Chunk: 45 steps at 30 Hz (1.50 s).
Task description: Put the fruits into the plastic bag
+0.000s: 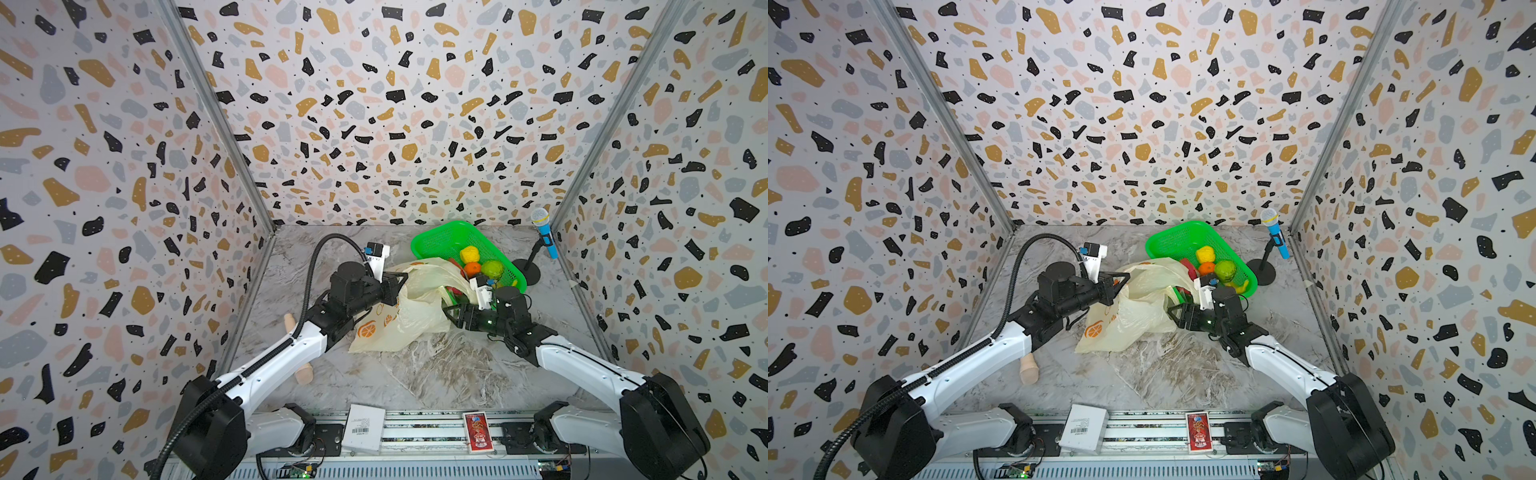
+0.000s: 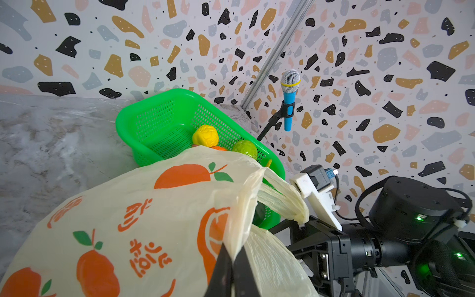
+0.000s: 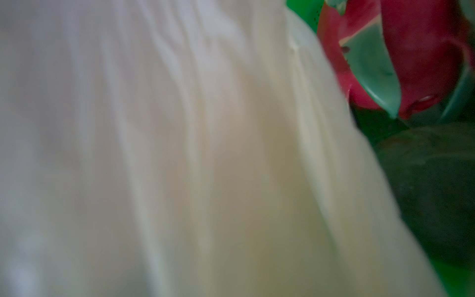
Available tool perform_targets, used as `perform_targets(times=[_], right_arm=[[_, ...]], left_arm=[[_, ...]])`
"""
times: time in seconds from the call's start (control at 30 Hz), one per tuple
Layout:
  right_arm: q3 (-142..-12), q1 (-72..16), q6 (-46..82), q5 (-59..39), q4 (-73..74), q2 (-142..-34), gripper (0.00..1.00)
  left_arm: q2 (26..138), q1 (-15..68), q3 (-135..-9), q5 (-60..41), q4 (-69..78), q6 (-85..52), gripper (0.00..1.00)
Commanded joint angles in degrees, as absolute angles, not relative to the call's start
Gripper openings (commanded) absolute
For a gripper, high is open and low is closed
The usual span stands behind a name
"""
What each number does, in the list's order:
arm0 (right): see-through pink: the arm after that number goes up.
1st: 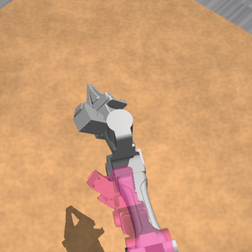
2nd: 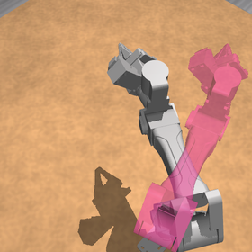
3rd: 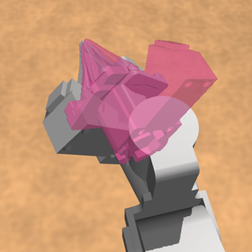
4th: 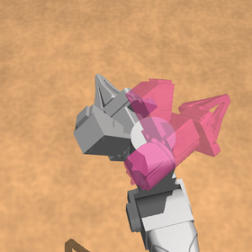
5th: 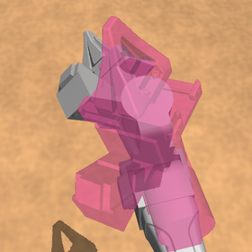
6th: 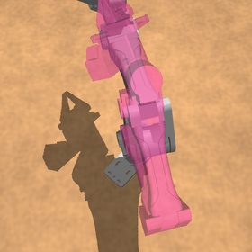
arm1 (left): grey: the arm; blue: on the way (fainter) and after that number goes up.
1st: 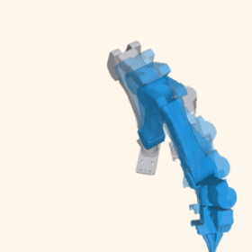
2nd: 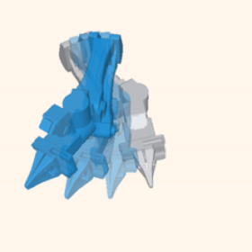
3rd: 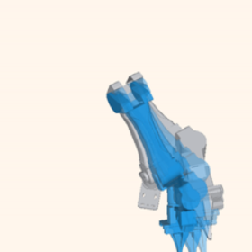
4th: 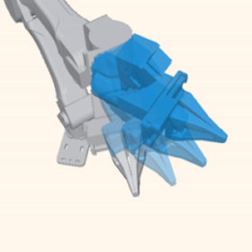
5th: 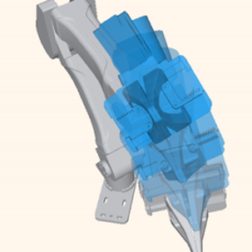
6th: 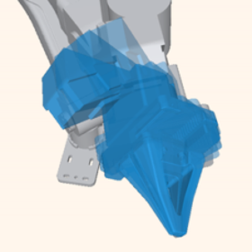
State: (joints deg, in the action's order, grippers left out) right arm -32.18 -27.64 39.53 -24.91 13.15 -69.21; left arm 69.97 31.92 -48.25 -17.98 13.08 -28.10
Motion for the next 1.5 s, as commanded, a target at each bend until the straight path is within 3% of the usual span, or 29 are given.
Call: perform_targets(times=[0.0,0.13,0.33,0.4,0.7,0.77,0.87,1.1,1.47], right_arm=[[-32.29,-28.21,41.53,-26.00,17.25,-70.52,0.71],[-33.60,-29.28,41.66,-26.33,18.06,-72.33,0.63],[-33.66,-29.68,40.43,-22.59,16.51,-68.57,0.07],[-34.04,-29.71,39.29,-21.86,15.13,-66.92,0.00],[-35.55,-30.34,34.04,-19.56,9.47,-62.02,0.00],[-36.52,-30.79,33.03,-19.05,8.22,-61.89,0.11],[-37.44,-30.84,32.62,-21.35,8.84,-61.63,0.41],[-37.03,-30.87,33.69,-29.26,12.72,-60.50,0.68],[-35.79,-30.96,36.77,-39.12,22.62,-61.68,0.69]], left_arm=[[68.49,31.73,-47.57,-19.27,18.58,-28.56,0.00],[68.29,31.71,-47.28,-19.12,19.33,-28.66,0.00],[68.12,31.73,-46.77,-17.35,19.76,-29.41,0.00],[68.27,31.73,-46.50,-16.81,20.33,-30.12,0.00],[68.91,31.73,-46.31,-16.41,20.40,-30.87,0.00],[68.65,31.73,-46.15,-16.52,20.39,-30.61,0.00],[68.30,31.73,-45.97,-16.70,20.18,-29.98,0.00],[68.18,31.73,-45.71,-17.10,20.03,-29.61,0.00],[68.47,31.73,-45.96,-17.67,20.40,-29.44,0.00]])
